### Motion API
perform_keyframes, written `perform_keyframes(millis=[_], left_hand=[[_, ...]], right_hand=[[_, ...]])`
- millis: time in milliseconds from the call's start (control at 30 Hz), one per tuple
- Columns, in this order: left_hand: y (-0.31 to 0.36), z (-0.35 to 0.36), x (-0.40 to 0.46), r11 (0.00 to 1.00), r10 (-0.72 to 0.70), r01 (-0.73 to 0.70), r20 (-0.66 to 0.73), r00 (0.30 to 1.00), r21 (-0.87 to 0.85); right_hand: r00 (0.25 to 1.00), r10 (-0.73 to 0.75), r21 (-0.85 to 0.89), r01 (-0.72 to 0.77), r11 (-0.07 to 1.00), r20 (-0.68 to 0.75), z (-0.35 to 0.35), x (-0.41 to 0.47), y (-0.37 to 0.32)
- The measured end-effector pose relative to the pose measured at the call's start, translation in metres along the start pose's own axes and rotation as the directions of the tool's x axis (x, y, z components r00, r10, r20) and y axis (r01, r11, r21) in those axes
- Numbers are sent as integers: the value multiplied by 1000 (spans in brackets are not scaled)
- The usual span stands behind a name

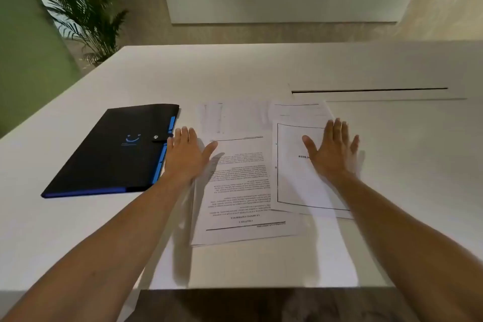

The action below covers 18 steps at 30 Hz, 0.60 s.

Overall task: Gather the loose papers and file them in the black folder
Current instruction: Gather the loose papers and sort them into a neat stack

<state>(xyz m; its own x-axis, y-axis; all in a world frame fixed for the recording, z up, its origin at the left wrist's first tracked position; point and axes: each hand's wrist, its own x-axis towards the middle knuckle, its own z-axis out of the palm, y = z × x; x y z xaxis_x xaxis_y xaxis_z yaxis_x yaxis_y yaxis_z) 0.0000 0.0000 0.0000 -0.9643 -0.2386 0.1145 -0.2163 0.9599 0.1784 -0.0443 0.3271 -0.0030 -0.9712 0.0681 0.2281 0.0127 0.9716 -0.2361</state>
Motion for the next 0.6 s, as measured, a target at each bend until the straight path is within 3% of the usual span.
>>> perform_keyframes(millis=[200,600], left_hand=[[12,4,-10,986,-164,162,87,983,33],[20,-9,13,961,-248,264,169,954,-80]], right_hand=[[981,152,-9,-152,988,117,9,-13,2],[949,306,18,-306,952,-69,16,-5,0]])
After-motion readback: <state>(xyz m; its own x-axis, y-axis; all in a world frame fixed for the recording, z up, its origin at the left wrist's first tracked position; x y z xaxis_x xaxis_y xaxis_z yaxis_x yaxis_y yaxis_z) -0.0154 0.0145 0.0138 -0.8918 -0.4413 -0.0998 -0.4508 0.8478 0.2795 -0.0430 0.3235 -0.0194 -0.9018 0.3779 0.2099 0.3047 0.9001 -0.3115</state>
